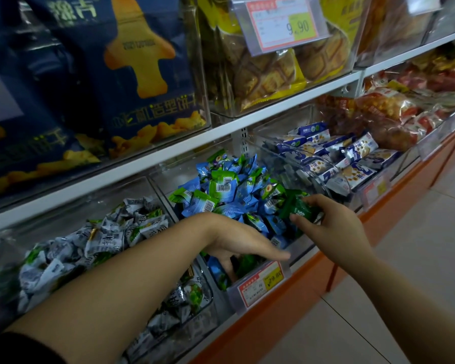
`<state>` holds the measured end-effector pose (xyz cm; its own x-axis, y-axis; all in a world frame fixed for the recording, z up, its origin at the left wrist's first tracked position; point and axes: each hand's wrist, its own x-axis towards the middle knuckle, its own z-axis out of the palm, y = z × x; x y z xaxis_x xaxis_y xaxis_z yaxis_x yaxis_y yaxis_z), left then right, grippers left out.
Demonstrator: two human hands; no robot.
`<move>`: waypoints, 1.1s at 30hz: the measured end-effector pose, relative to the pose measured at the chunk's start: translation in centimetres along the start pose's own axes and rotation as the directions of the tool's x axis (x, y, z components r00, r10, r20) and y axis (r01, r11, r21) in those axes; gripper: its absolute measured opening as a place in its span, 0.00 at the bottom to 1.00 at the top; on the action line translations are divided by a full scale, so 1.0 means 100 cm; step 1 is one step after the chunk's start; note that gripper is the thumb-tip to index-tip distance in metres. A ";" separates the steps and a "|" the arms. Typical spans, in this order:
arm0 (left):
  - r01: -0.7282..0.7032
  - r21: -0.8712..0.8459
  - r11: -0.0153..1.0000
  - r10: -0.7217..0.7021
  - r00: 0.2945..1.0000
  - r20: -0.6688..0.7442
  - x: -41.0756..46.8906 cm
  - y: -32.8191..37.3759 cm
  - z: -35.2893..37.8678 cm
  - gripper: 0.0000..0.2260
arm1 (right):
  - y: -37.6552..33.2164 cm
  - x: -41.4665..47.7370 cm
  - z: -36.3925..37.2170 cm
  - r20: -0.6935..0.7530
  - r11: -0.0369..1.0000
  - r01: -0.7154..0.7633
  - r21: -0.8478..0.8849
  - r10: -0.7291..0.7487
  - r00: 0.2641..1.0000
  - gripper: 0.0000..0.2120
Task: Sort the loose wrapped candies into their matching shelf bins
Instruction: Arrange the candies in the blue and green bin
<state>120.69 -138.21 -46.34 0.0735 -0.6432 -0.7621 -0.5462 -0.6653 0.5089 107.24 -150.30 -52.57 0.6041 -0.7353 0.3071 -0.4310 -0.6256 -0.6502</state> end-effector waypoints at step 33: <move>-0.320 0.024 0.947 0.143 0.353 -0.925 -0.184 -0.124 0.109 0.09 | -0.164 -0.129 0.015 0.225 0.867 0.201 0.456 -0.331 0.917 0.19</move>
<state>117.06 -113.98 -42.99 0.7193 -0.6726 0.1739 -0.5612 -0.4150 0.7161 107.54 -130.13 -46.91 0.8468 -0.4088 0.3404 0.0535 -0.5712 -0.8191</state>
